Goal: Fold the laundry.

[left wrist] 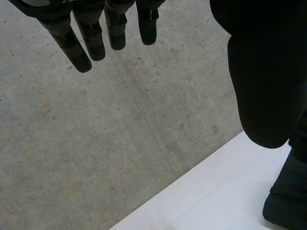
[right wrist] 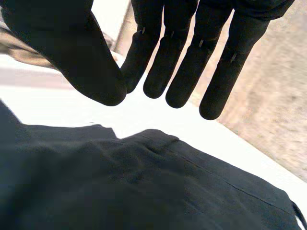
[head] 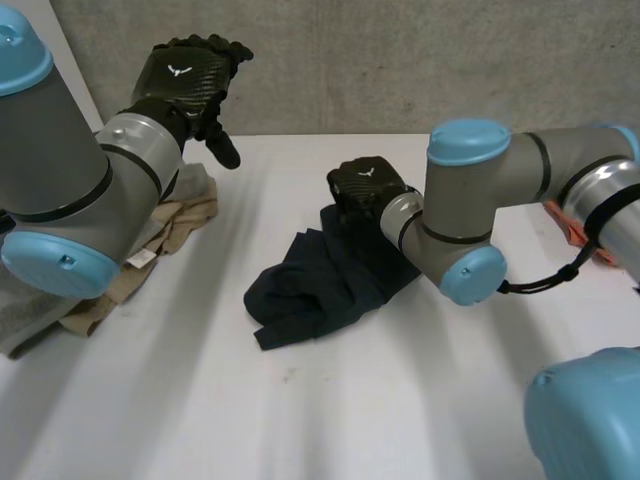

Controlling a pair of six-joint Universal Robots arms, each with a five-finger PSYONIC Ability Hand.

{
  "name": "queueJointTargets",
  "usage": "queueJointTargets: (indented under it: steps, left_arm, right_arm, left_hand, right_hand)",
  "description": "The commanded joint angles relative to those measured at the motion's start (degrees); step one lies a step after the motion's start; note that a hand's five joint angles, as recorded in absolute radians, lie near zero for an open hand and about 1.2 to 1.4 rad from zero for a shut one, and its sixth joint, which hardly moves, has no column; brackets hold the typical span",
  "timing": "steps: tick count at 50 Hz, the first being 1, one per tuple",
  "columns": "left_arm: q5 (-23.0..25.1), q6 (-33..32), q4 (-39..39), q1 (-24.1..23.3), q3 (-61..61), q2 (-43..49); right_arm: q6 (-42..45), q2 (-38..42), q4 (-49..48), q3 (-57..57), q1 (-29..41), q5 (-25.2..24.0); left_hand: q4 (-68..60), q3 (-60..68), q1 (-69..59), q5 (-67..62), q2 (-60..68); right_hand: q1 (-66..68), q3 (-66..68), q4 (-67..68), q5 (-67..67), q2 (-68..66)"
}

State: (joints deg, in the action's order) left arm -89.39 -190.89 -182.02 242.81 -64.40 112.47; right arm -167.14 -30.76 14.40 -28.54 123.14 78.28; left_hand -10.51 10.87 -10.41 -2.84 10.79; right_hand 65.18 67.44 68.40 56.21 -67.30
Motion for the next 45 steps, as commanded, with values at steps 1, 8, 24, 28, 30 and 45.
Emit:
queueJointTargets:
  steps: [1, 8, 24, 28, 30, 45]
  left_arm:
    - [0.09, -0.09, 0.0, 0.12, -0.99, -1.2]
    - [0.09, -0.01, -0.09, -0.23, -1.08, -1.82]
    - [0.18, -1.94, -1.49, -0.85, -2.84, -0.06]
    - [-0.08, -4.39, -1.49, -1.37, -2.66, 1.69]
    - [-0.09, -5.54, -1.32, -1.73, -2.57, 2.57]
    - [-2.64, -18.99, 1.85, -9.55, 0.93, 10.66]
  right_arm:
    - [3.57, -10.19, 1.33, -16.8, 1.13, -2.61]
    - [4.45, -11.52, -2.8, -22.79, 2.71, 5.91]
    - [7.43, -21.33, -3.93, -40.6, 0.44, 6.81]
    - [12.16, -27.84, -5.17, -48.43, -1.23, 3.99]
    - [14.46, -29.18, -5.35, -51.17, -1.94, 3.37]
    - [23.26, -39.81, -5.6, -67.17, -8.36, 1.26]
  left_hand:
    - [0.51, -0.87, 0.41, 2.84, -0.79]
    - [0.51, -0.87, 0.41, 2.84, -0.79]
    - [0.51, -0.87, 0.41, 2.84, -0.79]
    - [0.51, -0.87, 0.41, 2.84, -0.79]
    - [0.51, -0.87, 0.41, 2.84, -0.79]
    - [0.51, -0.87, 0.41, 2.84, -0.79]
  right_hand:
    - [-5.42, -7.67, -8.64, -6.45, 7.54]
    - [-44.75, -47.0, -47.97, -45.78, 46.87]
    - [14.82, 12.56, 11.6, 13.79, -12.7]
    - [14.82, 12.56, 11.6, 13.79, -12.7]
    - [14.82, 12.56, 11.6, 13.79, -12.7]
    - [14.82, 12.56, 11.6, 13.79, -12.7]
